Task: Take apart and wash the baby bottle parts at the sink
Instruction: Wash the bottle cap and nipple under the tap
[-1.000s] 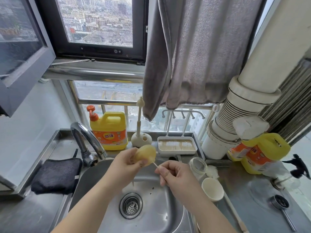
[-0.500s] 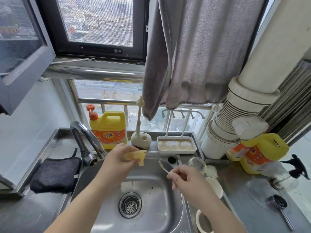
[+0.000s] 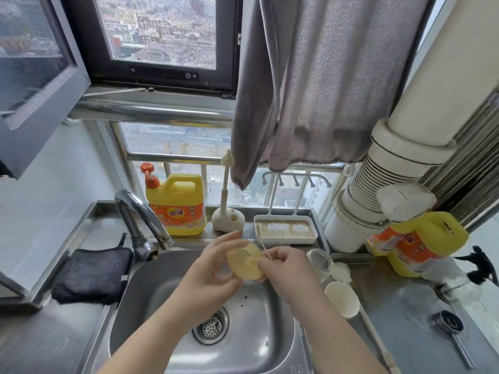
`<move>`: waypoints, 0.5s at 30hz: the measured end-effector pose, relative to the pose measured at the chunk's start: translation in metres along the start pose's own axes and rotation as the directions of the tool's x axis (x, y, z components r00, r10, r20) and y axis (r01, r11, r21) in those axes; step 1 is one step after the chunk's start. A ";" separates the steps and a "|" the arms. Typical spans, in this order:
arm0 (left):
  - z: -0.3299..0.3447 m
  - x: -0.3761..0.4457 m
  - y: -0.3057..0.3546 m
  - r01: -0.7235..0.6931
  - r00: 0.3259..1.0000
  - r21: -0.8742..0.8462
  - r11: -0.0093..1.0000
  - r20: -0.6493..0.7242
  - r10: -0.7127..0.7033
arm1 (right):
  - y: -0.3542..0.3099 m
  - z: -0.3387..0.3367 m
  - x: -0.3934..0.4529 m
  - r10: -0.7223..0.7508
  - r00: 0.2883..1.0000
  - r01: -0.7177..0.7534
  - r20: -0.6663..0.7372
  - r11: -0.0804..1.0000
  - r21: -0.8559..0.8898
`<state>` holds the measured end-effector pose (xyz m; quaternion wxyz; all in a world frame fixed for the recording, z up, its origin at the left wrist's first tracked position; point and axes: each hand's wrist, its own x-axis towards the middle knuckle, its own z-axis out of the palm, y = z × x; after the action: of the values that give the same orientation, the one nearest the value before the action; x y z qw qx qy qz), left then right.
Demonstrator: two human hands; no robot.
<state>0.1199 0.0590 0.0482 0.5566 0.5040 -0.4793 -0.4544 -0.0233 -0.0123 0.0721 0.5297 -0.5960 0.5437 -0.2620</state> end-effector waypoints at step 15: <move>0.011 0.014 0.004 0.261 0.912 -0.229 0.938 -0.259 -0.317 | 0.006 0.006 -0.012 -0.128 0.987 0.125 -0.098 0.991 -0.039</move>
<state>0.1106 0.0438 0.0537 0.5928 0.5757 -0.2663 -0.4962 -0.0235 0.0015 0.0677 0.4741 -0.6240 0.5350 -0.3155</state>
